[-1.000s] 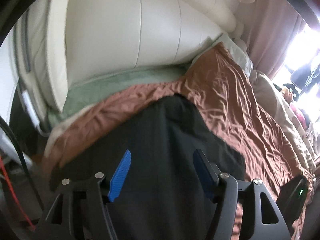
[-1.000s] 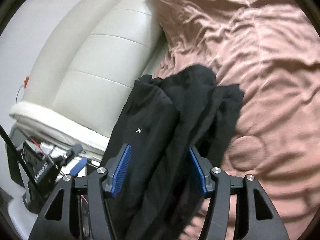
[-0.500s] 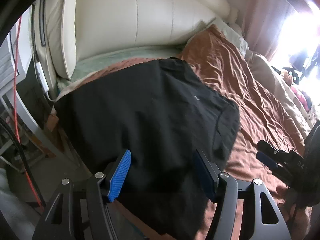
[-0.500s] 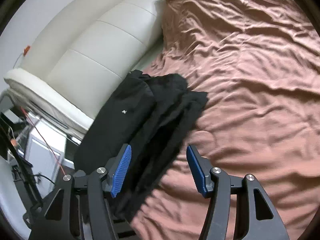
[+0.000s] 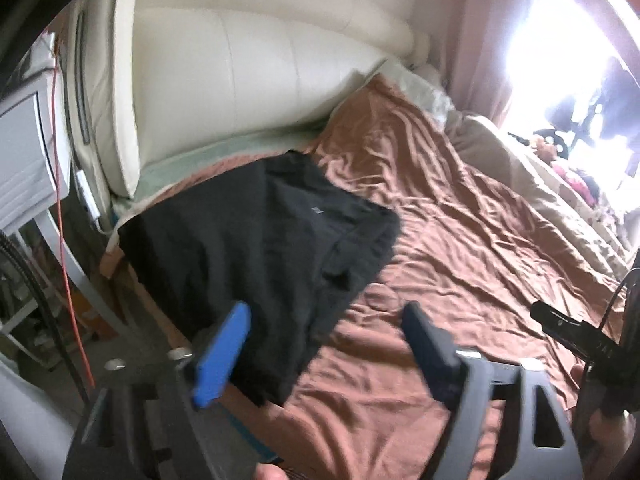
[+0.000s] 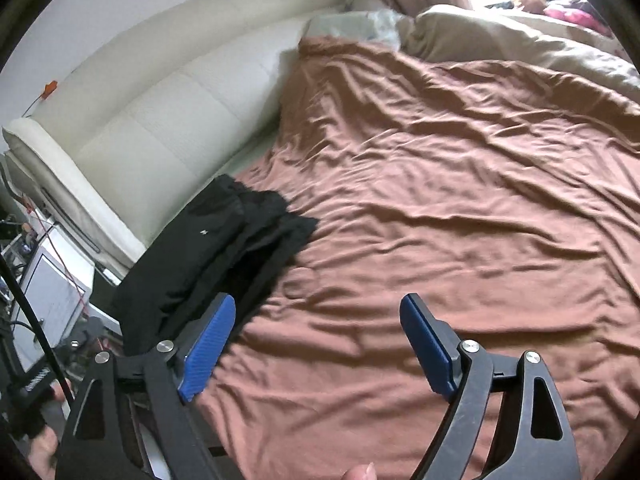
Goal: Fold large clothes
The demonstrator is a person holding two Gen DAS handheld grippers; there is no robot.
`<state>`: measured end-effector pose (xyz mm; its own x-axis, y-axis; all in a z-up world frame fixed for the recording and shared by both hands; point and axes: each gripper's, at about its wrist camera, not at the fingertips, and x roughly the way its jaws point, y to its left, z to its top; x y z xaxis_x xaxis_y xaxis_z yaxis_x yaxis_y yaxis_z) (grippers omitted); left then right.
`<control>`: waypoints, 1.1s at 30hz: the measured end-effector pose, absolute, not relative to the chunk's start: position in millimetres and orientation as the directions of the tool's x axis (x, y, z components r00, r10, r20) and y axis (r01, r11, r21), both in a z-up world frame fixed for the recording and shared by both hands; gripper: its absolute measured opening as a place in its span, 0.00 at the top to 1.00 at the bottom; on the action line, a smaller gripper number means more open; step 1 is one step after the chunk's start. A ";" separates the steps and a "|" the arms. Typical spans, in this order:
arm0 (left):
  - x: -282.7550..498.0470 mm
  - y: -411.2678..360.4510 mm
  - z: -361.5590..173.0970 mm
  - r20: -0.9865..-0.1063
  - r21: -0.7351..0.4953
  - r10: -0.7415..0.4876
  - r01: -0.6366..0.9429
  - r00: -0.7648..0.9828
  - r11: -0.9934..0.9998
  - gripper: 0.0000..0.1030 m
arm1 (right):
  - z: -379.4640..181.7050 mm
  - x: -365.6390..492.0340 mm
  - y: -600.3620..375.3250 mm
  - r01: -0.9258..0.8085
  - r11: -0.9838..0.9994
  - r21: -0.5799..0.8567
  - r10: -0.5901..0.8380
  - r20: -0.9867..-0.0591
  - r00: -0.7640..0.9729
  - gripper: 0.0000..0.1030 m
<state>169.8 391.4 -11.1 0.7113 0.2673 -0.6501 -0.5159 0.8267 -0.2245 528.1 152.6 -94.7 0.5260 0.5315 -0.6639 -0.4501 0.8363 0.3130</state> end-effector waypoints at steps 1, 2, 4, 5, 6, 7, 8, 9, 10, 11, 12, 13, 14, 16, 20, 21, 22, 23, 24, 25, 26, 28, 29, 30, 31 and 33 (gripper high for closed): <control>167.1 385.8 -8.0 -0.638 -0.234 0.258 -0.501 0.726 0.833 0.07 | -89.7 520.1 142.8 -0.442 0.846 0.299 0.517 -0.660 0.545 0.13; 163.3 379.2 -4.0 -0.620 -0.241 0.251 -0.485 0.743 0.841 0.04 | -84.4 511.3 132.8 -0.436 0.852 0.290 0.510 -0.650 0.564 0.12; 157.4 368.6 2.3 -0.591 -0.241 0.245 -0.458 0.769 0.856 0.00 | -76.8 497.4 117.4 -0.435 0.856 0.280 0.504 -0.641 0.579 0.05; 154.1 363.4 5.5 -0.575 -0.246 0.230 -0.434 0.785 0.867 0.00 | -74.0 491.1 110.2 -0.437 0.856 0.276 0.503 -0.638 0.583 0.02; 153.0 360.2 6.7 -0.569 -0.251 0.219 -0.420 0.793 0.872 0.00 | -70.9 483.6 102.2 -0.428 0.864 0.267 0.492 -0.630 0.601 0.00; 150.6 356.5 8.7 -0.559 -0.261 0.199 -0.399 0.805 0.879 0.00 | -66.5 474.8 93.7 -0.416 0.873 0.255 0.478 -0.619 0.623 0.00; 148.7 353.7 10.0 -0.551 -0.266 0.187 -0.383 0.813 0.885 0.00 | -62.4 465.9 85.9 -0.401 0.885 0.239 0.457 -0.612 0.645 0.00; 146.7 350.9 11.6 -0.543 -0.268 0.179 -0.371 0.820 0.889 0.00 | -60.8 460.1 81.4 -0.393 0.890 0.232 0.448 -0.606 0.657 0.00; 143.8 348.1 12.9 -0.536 -0.268 0.174 -0.362 0.826 0.893 0.00 | -58.2 452.2 75.3 -0.387 0.893 0.230 0.443 -0.597 0.669 0.00; 140.6 344.1 14.3 -0.528 -0.270 0.167 -0.351 0.833 0.897 0.00 | -56.0 444.1 69.9 -0.379 0.897 0.225 0.435 -0.590 0.680 0.00; 137.5 340.0 15.3 -0.520 -0.274 0.160 -0.341 0.839 0.899 0.00 | -54.3 435.8 64.4 -0.368 0.905 0.216 0.421 -0.584 0.694 0.00; 134.7 336.4 16.6 -0.513 -0.280 0.150 -0.330 0.845 0.901 0.00 | -52.1 426.6 59.0 -0.360 0.910 0.206 0.410 -0.577 0.707 0.00; 131.2 332.3 17.4 -0.505 -0.288 0.135 -0.314 0.852 0.905 0.00 | -50.3 417.1 53.6 -0.352 0.914 0.200 0.401 -0.569 0.718 0.00; 125.6 326.4 18.6 -0.490 -0.297 0.115 -0.289 0.864 0.910 0.00 | -49.8 403.0 45.8 -0.337 0.923 0.185 0.381 -0.561 0.735 0.00; 114.7 306.8 19.7 -0.471 -0.296 0.066 -0.228 0.880 0.928 0.00 | -50.0 373.1 30.7 -0.302 0.941 0.152 0.335 -0.542 0.771 0.00; 111.7 301.2 20.0 -0.466 -0.292 0.061 -0.218 0.883 0.931 0.00 | -51.1 365.6 26.7 -0.296 0.944 0.145 0.326 -0.539 0.776 0.00; 109.7 298.3 20.2 -0.461 -0.291 0.054 -0.208 0.886 0.934 0.00 | -51.7 356.4 22.1 -0.287 0.948 0.136 0.314 -0.536 0.784 0.00; 106.5 292.6 20.1 -0.454 -0.291 0.041 -0.191 0.890 0.938 0.00 | -52.2 350.6 18.5 -0.281 0.951 0.130 0.306 -0.537 0.786 0.00; 104.0 288.4 19.8 -0.450 -0.291 0.032 -0.181 0.893 0.940 0.00 | -52.6 343.2 13.6 -0.269 0.955 0.126 0.294 -0.533 0.794 0.00; 101.3 282.9 19.7 -0.445 -0.290 0.021 -0.167 0.895 0.942 0.00 | -53.1 334.8 7.7 -0.256 0.959 0.121 0.280 -0.527 0.802 0.00; 97.9 276.4 19.5 -0.440 -0.290 0.009 -0.152 0.898 0.945 0.00 | -53.8 328.9 3.2 -0.244 0.963 0.118 0.269 -0.524 0.808 0.00; 92.4 262.4 19.0 -0.432 -0.289 -0.013 -0.125 0.902 0.949 0.00 | -56.6 311.5 -9.6 -0.214 0.970 0.113 0.241 -0.517 0.821 0.00; 90.5 257.4 18.7 -0.430 -0.289 -0.021 -0.116 0.902 0.950 0.00 | -57.6 308.5 -13.8 -0.206 0.972 0.109 0.233 -0.517 0.824 0.00; 87.7 251.1 18.1 -0.429 -0.289 -0.031 -0.105 0.903 0.952 0.00 | -58.8 302.5 -19.5 -0.198 0.975 0.105 0.223 -0.518 0.826 0.00; 84.6 242.5 17.2 -0.426 -0.290 -0.044 -0.091 0.904 0.953 0.00 | -60.2 292.9 -26.2 -0.181 0.978 0.099 0.206 -0.515 0.832 0.00; 79.8 230.1 15.8 -0.422 -0.294 -0.066 -0.067 0.904 0.954 0.00 | -60.7 282.8 -34.2 -0.161 0.982 0.095 0.187 -0.511 0.839 0.00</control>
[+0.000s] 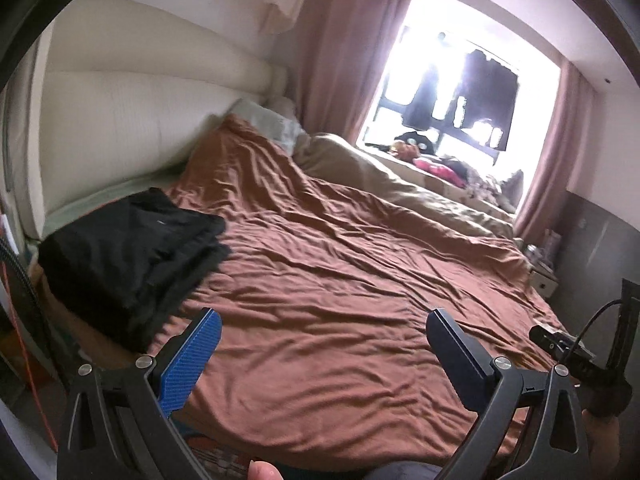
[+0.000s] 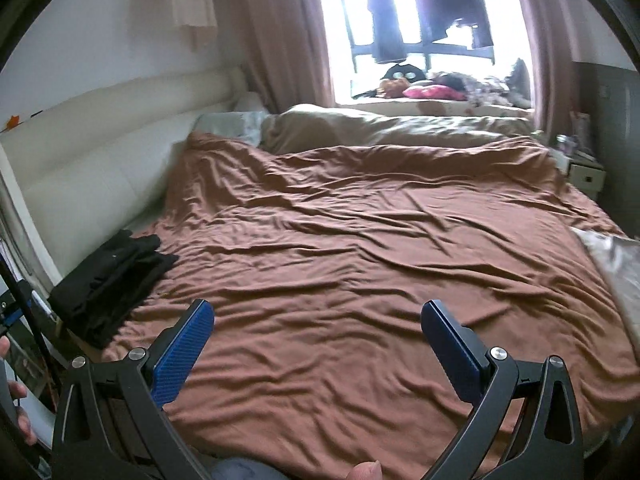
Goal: Fold large clothes
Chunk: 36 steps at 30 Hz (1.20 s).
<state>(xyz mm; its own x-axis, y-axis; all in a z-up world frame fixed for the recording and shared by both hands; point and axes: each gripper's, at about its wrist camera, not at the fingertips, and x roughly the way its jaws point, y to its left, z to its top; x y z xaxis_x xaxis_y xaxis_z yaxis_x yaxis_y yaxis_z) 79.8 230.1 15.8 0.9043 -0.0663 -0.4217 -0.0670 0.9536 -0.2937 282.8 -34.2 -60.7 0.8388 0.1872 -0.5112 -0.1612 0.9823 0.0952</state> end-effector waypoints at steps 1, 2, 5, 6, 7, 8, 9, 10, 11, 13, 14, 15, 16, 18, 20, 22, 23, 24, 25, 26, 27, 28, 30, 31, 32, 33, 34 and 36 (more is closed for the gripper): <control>76.2 219.3 14.8 -0.420 -0.290 -0.078 -0.052 0.904 0.956 0.00 | -61.5 275.9 -39.2 -0.151 0.984 0.097 0.179 -0.510 0.842 0.00; 74.1 212.6 14.2 -0.420 -0.285 -0.083 -0.044 0.904 0.957 0.00 | -60.5 268.5 -43.1 -0.144 0.985 0.093 0.171 -0.507 0.845 0.00; 62.5 185.4 11.1 -0.416 -0.262 -0.101 -0.012 0.904 0.965 0.00 | -63.9 248.7 -52.8 -0.115 0.991 0.071 0.135 -0.505 0.852 0.00; 59.6 177.0 9.7 -0.417 -0.255 -0.105 -0.006 0.903 0.967 0.00 | -64.4 242.5 -55.9 -0.106 0.992 0.065 0.124 -0.507 0.853 0.00; 56.4 168.7 8.2 -0.419 -0.250 -0.111 0.003 0.901 0.968 0.00 | -64.6 237.0 -58.6 -0.101 0.993 0.060 0.117 -0.507 0.854 0.00; 52.4 159.0 6.4 -0.419 -0.248 -0.125 0.019 0.900 0.968 0.00 | -64.9 231.3 -62.4 -0.097 0.994 0.053 0.111 -0.504 0.857 0.00; 47.3 149.8 4.9 -0.415 -0.247 -0.134 0.030 0.900 0.969 0.00 | -65.3 223.5 -65.9 -0.091 0.995 0.044 0.101 -0.501 0.859 0.00; 44.5 144.4 3.9 -0.413 -0.243 -0.134 0.034 0.901 0.970 0.00 | -66.1 214.3 -68.9 -0.087 0.996 0.034 0.092 -0.498 0.862 0.00; 39.3 135.4 2.8 -0.410 -0.231 -0.130 0.035 0.903 0.972 0.00 | -66.9 207.8 -70.2 -0.085 0.996 0.027 0.088 -0.496 0.864 0.00; 29.1 119.5 0.4 -0.408 -0.201 -0.118 0.037 0.905 0.979 0.00 | -68.3 195.1 -74.4 -0.082 0.996 0.021 0.082 -0.494 0.866 0.00; 25.0 113.3 -0.7 -0.408 -0.194 -0.118 0.040 0.906 0.980 0.00 | -69.0 187.4 -78.1 -0.086 0.996 0.021 0.085 -0.492 0.867 0.00; 22.2 109.4 -1.8 -0.407 -0.192 -0.122 0.046 0.905 0.980 0.00 | -69.6 180.0 -79.4 -0.089 0.996 0.019 0.087 -0.492 0.866 0.00; 17.3 104.3 -3.2 -0.404 -0.190 -0.133 0.059 0.905 0.980 0.00 | -70.7 173.1 -80.2 -0.086 0.996 0.015 0.082 -0.496 0.864 0.00; 10.1 95.4 -5.9 -0.404 -0.186 -0.147 0.076 0.903 0.980 0.00 | -72.0 160.6 -85.0 -0.077 0.997 0.017 0.076 -0.496 0.865 0.00; 2.5 87.3 -9.6 -0.403 -0.183 -0.160 0.092 0.901 0.979 0.00 | -74.6 149.2 -88.1 -0.071 0.997 0.027 0.075 -0.500 0.863 0.00; -5.0 80.7 -13.0 -0.402 -0.188 -0.177 0.109 0.898 0.976 0.00 | -75.8 136.1 -92.4 -0.057 0.998 0.029 0.064 -0.502 0.862 0.00; -8.1 77.6 -14.9 -0.402 -0.192 -0.187 0.118 0.896 0.974 0.00 | -75.9 129.9 -94.5 -0.049 0.998 0.028 0.056 -0.500 0.864 0.00; -9.5 75.4 -16.3 -0.403 -0.195 -0.194 0.124 0.894 0.973 0.00 | -74.6 125.6 -96.9 -0.041 0.999 0.025 0.048 -0.498 0.866 0.00; -12.8 71.9 -18.1 -0.404 -0.198 -0.208 0.136 0.891 0.971 0.00 | -74.3 120.9 -96.5 -0.029 0.999 0.020 0.035 -0.494 0.869 0.00; -15.1 69.3 -18.7 -0.406 -0.196 -0.214 0.144 0.888 0.970 0.00 | -74.2 117.5 -96.1 -0.023 1.000 0.018 0.029 -0.491 0.871 0.00; -18.1 65.9 -19.4 -0.409 -0.191 -0.218 0.150 0.886 0.970 0.00 | -73.3 114.0 -95.3 -0.018 1.000 0.020 0.026 -0.488 0.873 0.00; -21.0 63.7 -19.5 -0.408 -0.187 -0.222 0.157 0.886 0.970 0.00 | -74.1 110.2 -95.3 -0.017 1.000 0.021 0.025 -0.486 0.874 0.00; -25.1 61.0 -19.2 -0.405 -0.182 -0.226 0.164 0.886 0.970 0.00 | -73.4 105.4 -93.6 -0.017 1.000 0.017 0.023 -0.481 0.876 0.00; -26.5 60.9 -18.8 -0.405 -0.179 -0.226 0.166 0.886 0.970 0.00 | -70.9 104.1 -91.2 -0.015 1.000 0.012 0.019 -0.476 0.879 0.00; -29.0 60.5 -17.4 -0.401 -0.178 -0.227 0.168 0.887 0.970 0.00 | -72.9 102.3 -91.4 -0.013 1.000 0.012 0.018 -0.473 0.881 0.00; -30.0 60.5 -16.7 -0.399 -0.176 -0.228 0.169 0.888 0.970 0.00 | -73.5 100.5 -92.7 -0.014 1.000 0.017 0.021 -0.472 0.881 0.00; -31.4 60.6 -15.7 -0.396 -0.173 -0.224 0.167 0.891 0.971 0.00 | -72.8 100.6 -92.2 -0.015 1.000 0.024 0.024 -0.471 0.882 0.00; -33.9 62.4 -13.9 -0.386 -0.171 -0.213 0.157 0.898 0.973 0.00 | -76.0 99.3 -92.7 -0.013 1.000 0.025 0.024 -0.472 0.881 0.00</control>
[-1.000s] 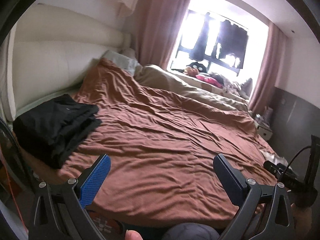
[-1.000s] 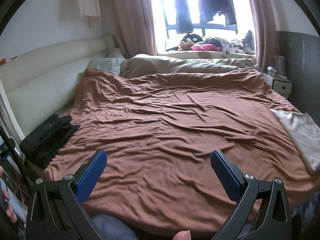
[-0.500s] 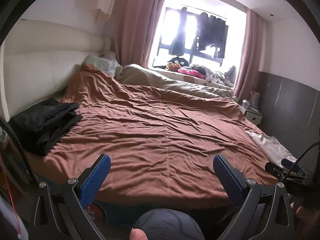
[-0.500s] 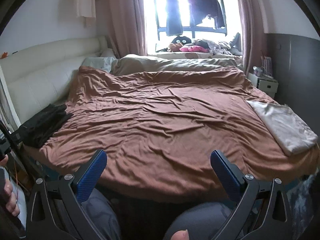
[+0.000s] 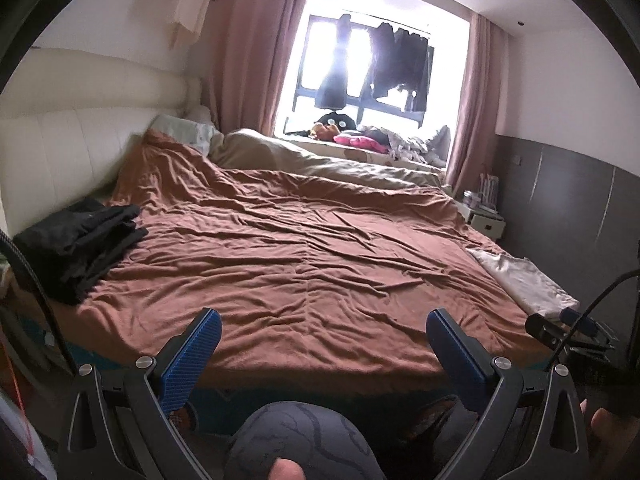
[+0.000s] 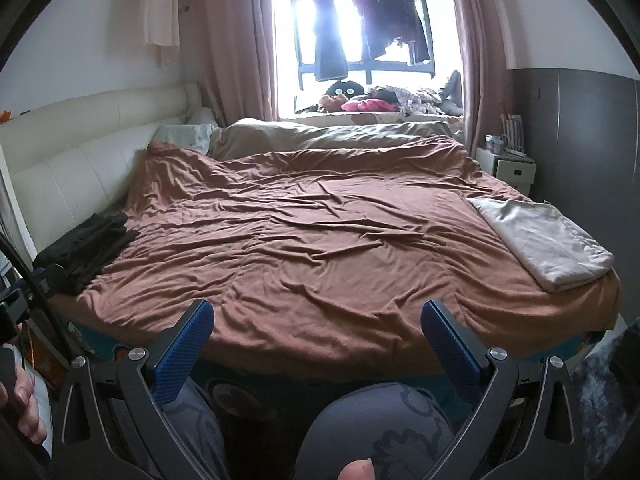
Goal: Fold large clothes
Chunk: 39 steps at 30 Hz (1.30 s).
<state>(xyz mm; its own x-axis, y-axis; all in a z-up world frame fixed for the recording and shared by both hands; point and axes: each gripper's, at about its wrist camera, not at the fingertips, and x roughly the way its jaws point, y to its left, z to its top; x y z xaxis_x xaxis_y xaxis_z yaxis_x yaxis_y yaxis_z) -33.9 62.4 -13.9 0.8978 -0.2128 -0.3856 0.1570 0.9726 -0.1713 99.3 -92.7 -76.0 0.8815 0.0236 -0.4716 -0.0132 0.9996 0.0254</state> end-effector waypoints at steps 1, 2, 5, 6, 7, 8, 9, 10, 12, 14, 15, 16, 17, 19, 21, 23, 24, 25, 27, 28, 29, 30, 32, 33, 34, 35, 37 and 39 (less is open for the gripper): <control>-35.7 63.4 -13.4 -0.379 -0.173 -0.213 0.157 0.901 0.972 0.00 | -76.1 99.7 -92.6 -0.011 1.000 0.027 0.023 -0.472 0.881 0.00; -36.8 64.6 -12.1 -0.376 -0.172 -0.212 0.156 0.902 0.973 0.00 | -79.1 95.6 -95.4 -0.011 1.000 0.028 0.023 -0.470 0.882 0.00; -37.5 67.3 -10.9 -0.373 -0.168 -0.200 0.146 0.906 0.975 0.00 | -80.7 93.1 -97.6 -0.007 1.000 0.024 0.017 -0.466 0.885 0.00; -37.6 68.8 -11.2 -0.373 -0.174 -0.199 0.143 0.906 0.974 0.00 | -81.3 93.6 -97.2 -0.005 1.000 0.021 0.014 -0.466 0.885 0.00; -38.0 69.8 -11.4 -0.374 -0.179 -0.200 0.142 0.906 0.974 0.00 | -82.1 93.3 -98.2 -0.004 1.000 0.017 0.012 -0.466 0.885 0.00; -37.6 71.0 -11.6 -0.376 -0.186 -0.203 0.141 0.904 0.972 0.00 | -82.6 93.0 -98.7 -0.006 1.000 0.015 0.013 -0.466 0.885 0.00; -37.3 71.8 -11.8 -0.377 -0.187 -0.203 0.140 0.904 0.972 0.00 | -83.0 93.2 -98.6 -0.007 1.000 0.014 0.013 -0.464 0.886 0.00; -37.8 71.9 -11.9 -0.378 -0.186 -0.202 0.139 0.903 0.973 0.00 | -83.1 93.5 -98.8 -0.007 1.000 0.014 0.013 -0.462 0.887 0.00; -37.9 71.8 -11.9 -0.379 -0.178 -0.195 0.136 0.905 0.975 0.00 | -84.3 92.6 -98.0 -0.009 1.000 0.016 0.015 -0.462 0.887 0.00; -37.5 71.7 -12.1 -0.379 -0.174 -0.194 0.136 0.905 0.975 0.00 | -85.0 91.7 -97.8 -0.008 1.000 0.012 0.013 -0.460 0.888 0.00; -37.5 71.0 -12.3 -0.380 -0.171 -0.191 0.135 0.905 0.976 0.00 | -85.2 91.7 -98.5 -0.008 1.000 0.012 0.013 -0.459 0.888 0.00; -37.6 70.4 -12.5 -0.382 -0.167 -0.189 0.133 0.905 0.977 0.00 | -85.6 91.9 -99.4 -0.007 1.000 0.014 0.013 -0.460 0.888 0.00; -37.6 70.1 -12.9 -0.383 -0.166 -0.189 0.134 0.904 0.977 0.00 | -85.8 92.1 -100.2 -0.008 1.000 0.018 0.015 -0.460 0.888 0.00; -37.2 69.7 -13.3 -0.385 -0.168 -0.195 0.140 0.902 0.976 0.00 | -86.2 92.4 -102.2 -0.008 1.000 0.022 0.017 -0.458 0.889 0.00; -37.7 69.2 -13.9 -0.387 -0.167 -0.194 0.139 0.901 0.976 0.00 | -86.7 93.0 -104.0 -0.008 1.000 0.026 0.019 -0.458 0.889 0.00; -37.6 69.3 -14.1 -0.386 -0.165 -0.192 0.137 0.902 0.977 0.00 | -86.7 93.5 -106.3 -0.007 1.000 0.028 0.019 -0.456 0.890 0.00; -37.4 69.7 -14.2 -0.387 -0.167 -0.194 0.138 0.902 0.976 0.00 | -86.7 93.5 -106.9 -0.007 1.000 0.030 0.020 -0.453 0.891 0.00; -37.5 69.8 -14.3 -0.386 -0.168 -0.195 0.139 0.902 0.976 0.00 | -86.8 93.4 -107.6 -0.004 0.999 0.033 0.019 -0.451 0.893 0.00; -37.3 69.5 -14.4 -0.385 -0.169 -0.196 0.140 0.902 0.976 0.00 | -87.8 93.8 -108.3 -0.002 0.999 0.034 0.017 -0.450 0.893 0.00; -37.4 68.9 -14.4 -0.384 -0.167 -0.195 0.140 0.902 0.976 0.00 | -88.0 94.3 -108.8 -0.002 0.999 0.034 0.017 -0.450 0.893 0.00; -37.7 68.9 -14.5 -0.385 -0.163 -0.193 0.140 0.903 0.977 0.00 | -88.4 94.5 -108.9 -0.002 0.999 0.034 0.017 -0.451 0.892 0.00; -38.0 68.2 -14.7 -0.384 -0.159 -0.191 0.139 0.903 0.977 0.00 | -88.7 94.8 -109.1 -0.002 0.999 0.035 0.018 -0.451 0.892 0.00; -38.6 67.1 -14.7 -0.382 -0.158 -0.193 0.142 0.904 0.977 0.00 | -89.3 94.3 -108.6 -0.003 0.999 0.036 0.019 -0.453 0.891 0.00; -39.0 66.6 -14.9 -0.381 -0.158 -0.193 0.142 0.904 0.977 0.00 | -89.3 94.5 -108.2 -0.002 0.999 0.035 0.018 -0.454 0.891 0.00; -39.6 66.0 -14.6 -0.381 -0.157 -0.192 0.142 0.904 0.977 0.00 | -89.2 94.5 -108.1 -0.002 0.999 0.035 0.018 -0.454 0.891 0.00; -39.5 66.1 -14.5 -0.381 -0.157 -0.192 0.142 0.904 0.977 0.00 | -89.0 94.5 -108.1 -0.003 0.999 0.036 0.019 -0.454 0.891 0.00; -40.7 65.3 -13.9 -0.380 -0.154 -0.191 0.142 0.905 0.978 0.00 | -88.8 94.8 -107.6 -0.003 0.999 0.037 0.020 -0.455 0.890 0.00; -40.8 65.0 -13.9 -0.377 -0.155 -0.192 0.143 0.906 0.978 0.00 | -88.7 94.7 -107.8 -0.003 0.999 0.038 0.020 -0.454 0.891 0.00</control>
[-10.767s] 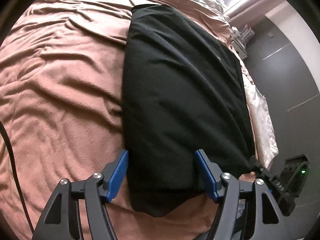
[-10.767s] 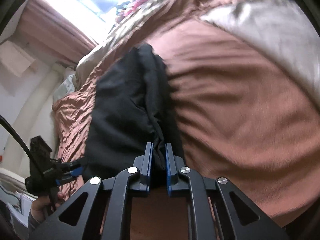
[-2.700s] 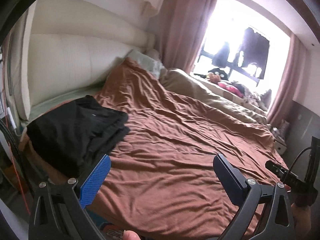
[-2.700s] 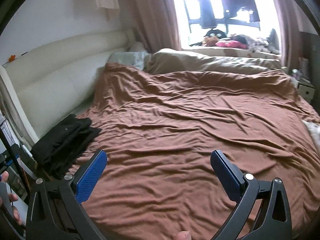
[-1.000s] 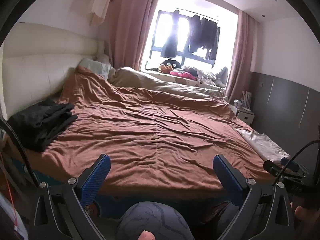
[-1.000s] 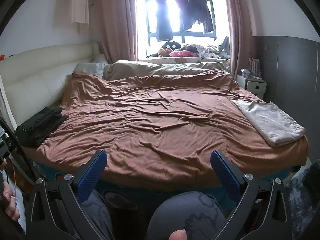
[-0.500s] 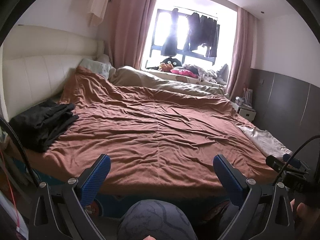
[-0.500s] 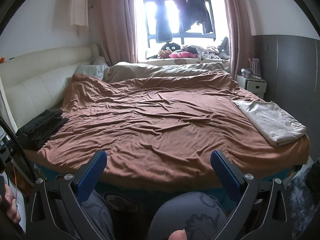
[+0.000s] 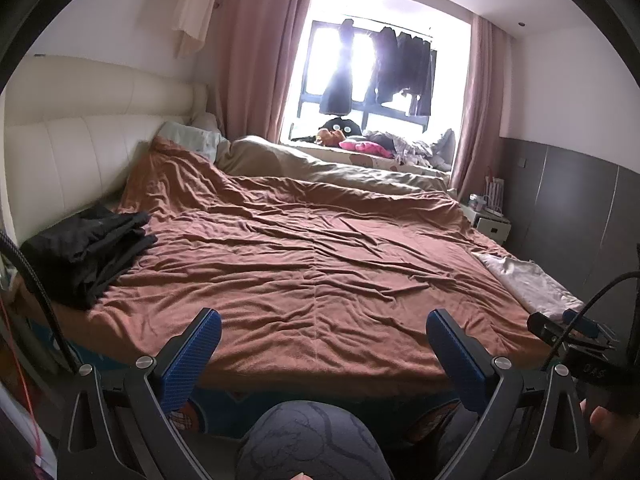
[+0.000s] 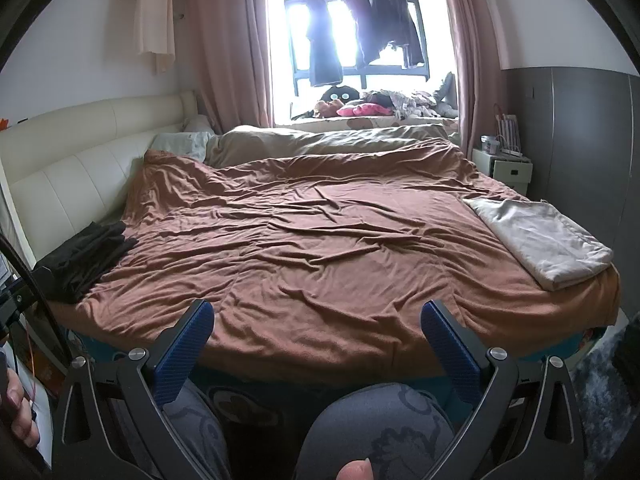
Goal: Fold large clothes
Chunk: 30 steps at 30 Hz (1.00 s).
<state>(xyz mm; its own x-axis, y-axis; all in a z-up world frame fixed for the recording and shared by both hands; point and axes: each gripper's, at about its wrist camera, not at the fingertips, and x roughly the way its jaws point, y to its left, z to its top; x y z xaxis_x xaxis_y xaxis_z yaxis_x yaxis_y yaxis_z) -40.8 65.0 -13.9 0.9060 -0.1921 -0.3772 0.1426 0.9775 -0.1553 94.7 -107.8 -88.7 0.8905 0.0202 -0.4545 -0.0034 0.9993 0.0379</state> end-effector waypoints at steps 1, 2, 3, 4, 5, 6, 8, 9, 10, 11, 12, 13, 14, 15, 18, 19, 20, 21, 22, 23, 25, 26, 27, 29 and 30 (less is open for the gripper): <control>-41.0 65.0 -13.2 -0.377 -0.154 -0.193 0.144 0.906 0.978 0.00 | -88.4 94.7 -107.5 -0.003 0.999 0.039 0.020 -0.453 0.891 0.00; -41.2 64.5 -12.4 -0.375 -0.152 -0.193 0.145 0.907 0.978 0.00 | -88.0 94.3 -106.9 -0.002 0.999 0.039 0.019 -0.451 0.892 0.00; -41.6 64.4 -12.1 -0.374 -0.151 -0.193 0.146 0.907 0.978 0.00 | -87.5 94.2 -106.8 -0.001 0.999 0.039 0.018 -0.447 0.894 0.00; -41.9 64.5 -11.6 -0.373 -0.149 -0.193 0.146 0.907 0.978 0.00 | -87.7 93.8 -106.4 0.000 0.999 0.040 0.018 -0.446 0.895 0.00; -42.1 65.3 -10.8 -0.373 -0.148 -0.191 0.145 0.908 0.978 0.00 | -87.6 93.6 -106.0 0.000 0.999 0.041 0.019 -0.446 0.895 0.00; -42.5 66.0 -9.9 -0.372 -0.148 -0.191 0.145 0.909 0.978 0.00 | -87.5 93.5 -105.8 -0.001 0.999 0.041 0.019 -0.445 0.895 0.00; -42.4 66.6 -9.5 -0.371 -0.149 -0.193 0.147 0.908 0.978 0.00 | -88.0 92.9 -104.6 -0.002 0.999 0.040 0.019 -0.444 0.896 0.00; -42.4 66.1 -9.7 -0.372 -0.148 -0.190 0.144 0.909 0.979 0.00 | -88.6 92.8 -104.3 -0.003 0.999 0.040 0.020 -0.444 0.896 0.00; -42.5 66.5 -9.4 -0.371 -0.148 -0.190 0.144 0.909 0.978 0.00 | -89.6 92.4 -104.2 -0.003 0.999 0.039 0.020 -0.445 0.895 0.00; -42.4 66.5 -9.6 -0.371 -0.148 -0.191 0.145 0.909 0.978 0.00 | -90.2 92.6 -104.0 -0.003 0.999 0.039 0.020 -0.446 0.895 0.00; -42.4 66.3 -9.8 -0.372 -0.147 -0.190 0.145 0.909 0.979 0.00 | -90.4 91.8 -103.4 -0.003 0.999 0.040 0.021 -0.447 0.894 0.00; -42.5 66.7 -9.5 -0.372 -0.146 -0.189 0.144 0.909 0.979 0.00 | -90.5 91.9 -103.6 -0.003 0.999 0.042 0.022 -0.447 0.894 0.00; -42.5 66.8 -9.4 -0.371 -0.146 -0.189 0.144 0.909 0.979 0.00 | -90.1 91.9 -103.4 -0.002 0.999 0.043 0.021 -0.448 0.894 0.00; -42.4 66.9 -9.3 -0.371 -0.147 -0.190 0.145 0.909 0.979 0.00 | -89.9 91.9 -103.2 -0.002 0.999 0.042 0.021 -0.448 0.894 0.00; -42.8 66.8 -9.3 -0.369 -0.146 -0.191 0.146 0.909 0.978 0.00 | -89.9 92.2 -103.7 -0.002 0.999 0.044 0.022 -0.447 0.894 0.00; -42.9 66.7 -9.4 -0.370 -0.146 -0.191 0.146 0.909 0.979 0.00 | -90.0 92.1 -103.5 -0.003 0.999 0.044 0.022 -0.448 0.894 0.00; -42.9 66.9 -9.3 -0.370 -0.145 -0.191 0.146 0.909 0.979 0.00 | -90.1 91.9 -103.4 -0.004 0.999 0.043 0.022 -0.447 0.894 0.00; -43.1 66.5 -9.5 -0.370 -0.145 -0.190 0.146 0.909 0.979 0.00 | -90.1 91.9 -103.4 -0.004 0.999 0.042 0.022 -0.447 0.894 0.00; -43.0 67.2 -9.1 -0.370 -0.145 -0.189 0.145 0.910 0.979 0.00 | -90.1 91.9 -103.3 -0.004 0.999 0.042 0.023 -0.446 0.895 0.00; -43.1 66.8 -9.4 -0.370 -0.147 -0.190 0.145 0.909 0.978 0.00 | -90.2 92.3 -103.3 -0.004 0.999 0.041 0.022 -0.446 0.895 0.00; -43.1 67.2 -9.3 -0.369 -0.147 -0.192 0.146 0.909 0.978 0.00 | -90.4 92.1 -102.7 -0.003 0.999 0.043 0.021 -0.447 0.894 0.00; -43.1 67.0 -9.6 -0.369 -0.145 -0.190 0.146 0.910 0.979 0.00 | -90.1 92.0 -102.2 -0.003 0.999 0.043 0.021 -0.448 0.894 0.00; -43.0 67.3 -9.4 -0.369 -0.145 -0.189 0.145 0.910 0.979 0.00 | -90.0 92.1 -101.9 -0.002 0.999 0.043 0.021 -0.448 0.894 0.00; -42.8 67.7 -9.1 -0.370 -0.147 -0.191 0.146 0.909 0.978 0.00 | -90.0 92.1 -101.9 -0.002 0.999 0.042 0.021 -0.448 0.894 0.00; -42.7 67.9 -9.0 -0.369 -0.148 -0.192 0.147 0.909 0.978 0.00 | -90.0 92.1 -102.0 -0.002 0.999 0.043 0.021 -0.448 0.894 0.00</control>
<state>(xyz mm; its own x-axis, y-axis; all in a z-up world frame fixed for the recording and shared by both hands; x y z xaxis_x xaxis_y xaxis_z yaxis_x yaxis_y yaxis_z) -42.7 67.9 -9.0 0.9091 -0.1922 -0.3695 0.1468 0.9781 -0.1477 92.1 -102.0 -90.0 0.8940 0.0209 -0.4476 -0.0021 0.9991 0.0426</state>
